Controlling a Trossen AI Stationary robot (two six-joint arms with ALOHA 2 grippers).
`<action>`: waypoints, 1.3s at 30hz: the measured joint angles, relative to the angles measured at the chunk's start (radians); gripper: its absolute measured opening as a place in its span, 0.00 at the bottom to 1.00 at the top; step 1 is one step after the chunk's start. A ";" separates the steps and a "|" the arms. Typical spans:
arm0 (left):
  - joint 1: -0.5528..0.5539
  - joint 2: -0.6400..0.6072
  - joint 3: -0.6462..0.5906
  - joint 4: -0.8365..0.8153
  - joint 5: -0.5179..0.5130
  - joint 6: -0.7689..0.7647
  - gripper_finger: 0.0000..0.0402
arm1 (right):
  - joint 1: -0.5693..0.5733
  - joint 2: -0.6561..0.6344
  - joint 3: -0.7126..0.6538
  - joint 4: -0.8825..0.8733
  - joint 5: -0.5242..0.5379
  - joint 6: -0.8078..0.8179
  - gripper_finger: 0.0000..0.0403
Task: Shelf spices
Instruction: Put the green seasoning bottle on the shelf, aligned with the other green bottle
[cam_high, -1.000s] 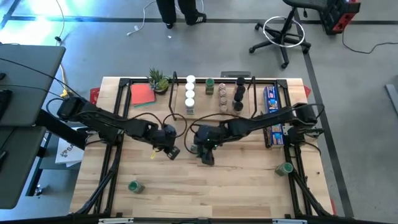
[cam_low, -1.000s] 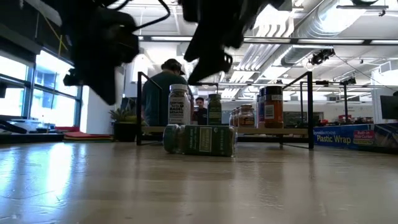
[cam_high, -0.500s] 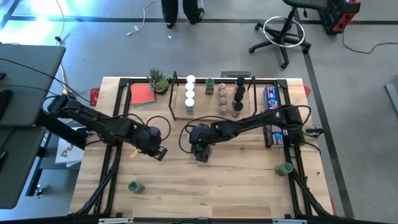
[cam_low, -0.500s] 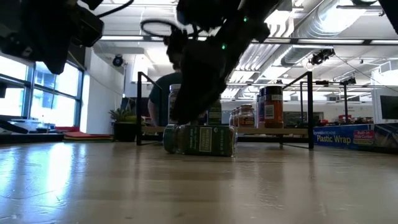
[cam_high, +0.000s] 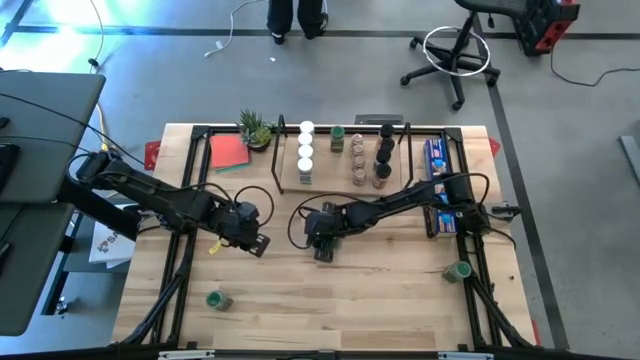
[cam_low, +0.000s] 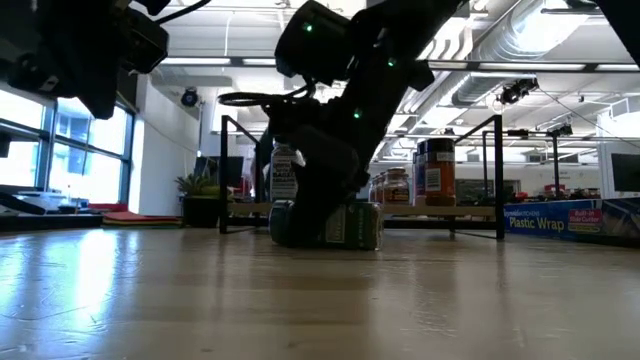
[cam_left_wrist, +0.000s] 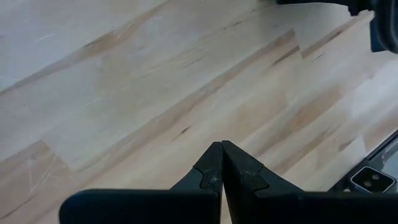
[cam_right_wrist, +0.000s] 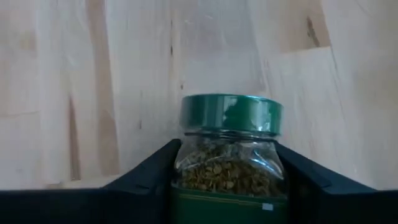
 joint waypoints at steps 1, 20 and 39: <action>0.000 0.000 0.000 0.005 -0.006 0.001 0.00 | 0.001 -0.008 0.000 -0.004 -0.001 0.012 0.46; 0.022 -0.104 0.249 0.445 -0.509 0.675 0.02 | -0.082 -0.579 -0.001 0.116 -0.115 -0.133 0.45; 0.225 0.036 0.250 0.706 -0.199 1.030 0.72 | -0.086 -0.591 -0.004 0.107 -0.214 -0.054 0.45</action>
